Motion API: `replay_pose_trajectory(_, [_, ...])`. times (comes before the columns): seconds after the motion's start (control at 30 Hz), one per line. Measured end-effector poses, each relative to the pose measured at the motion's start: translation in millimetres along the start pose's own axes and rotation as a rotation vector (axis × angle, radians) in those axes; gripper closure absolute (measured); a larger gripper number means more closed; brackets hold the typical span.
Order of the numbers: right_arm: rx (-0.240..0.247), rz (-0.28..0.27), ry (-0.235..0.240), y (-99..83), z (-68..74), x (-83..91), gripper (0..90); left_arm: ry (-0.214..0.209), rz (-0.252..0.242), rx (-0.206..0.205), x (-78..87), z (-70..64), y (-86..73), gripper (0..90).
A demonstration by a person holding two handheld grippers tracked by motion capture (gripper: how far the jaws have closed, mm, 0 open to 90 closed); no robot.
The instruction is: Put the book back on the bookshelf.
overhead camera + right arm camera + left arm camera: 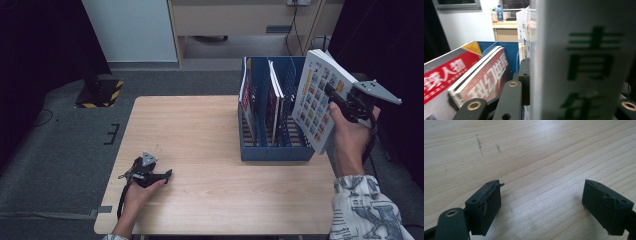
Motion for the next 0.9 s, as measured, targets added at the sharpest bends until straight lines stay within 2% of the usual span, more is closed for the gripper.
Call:
replay_pose_trajectory(0.07, [-0.024,-0.005,-0.001,-2.2,-2.9,-7.3,73.8,0.0,0.0,0.0,0.0,0.0,0.0,14.6])
replay_pose_trajectory(0.33, [-0.035,-0.007,-0.014,-8.7,-6.3,-30.1,73.9,0.0,0.0,0.0,0.0,0.0,0.0,14.6])
replay_pose_trajectory(0.57, [-0.022,0.007,-0.028,-18.7,0.5,-48.1,73.9,0.0,-0.002,0.002,-0.1,-0.1,0.0,14.6])
replay_pose_trajectory(0.7, [-0.049,0.01,-0.03,-24.4,2.5,-55.5,73.8,0.001,0.0,0.0,0.0,0.0,0.0,14.6])
replay_pose_trajectory(0.9, [-0.045,0.005,-0.032,-26.7,5.1,-62.2,73.9,0.001,0.0,0.0,0.0,0.0,0.0,14.6])
Point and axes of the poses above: each handheld gripper's, and its own axes: x roughly backward along the jaws, y roughly out of its top, z roughly to its left, the point moved 4 cm from there along -x, roughly forward along the jaws, and after that the axes turned 3 degrees about x, right-handed, at the moved point
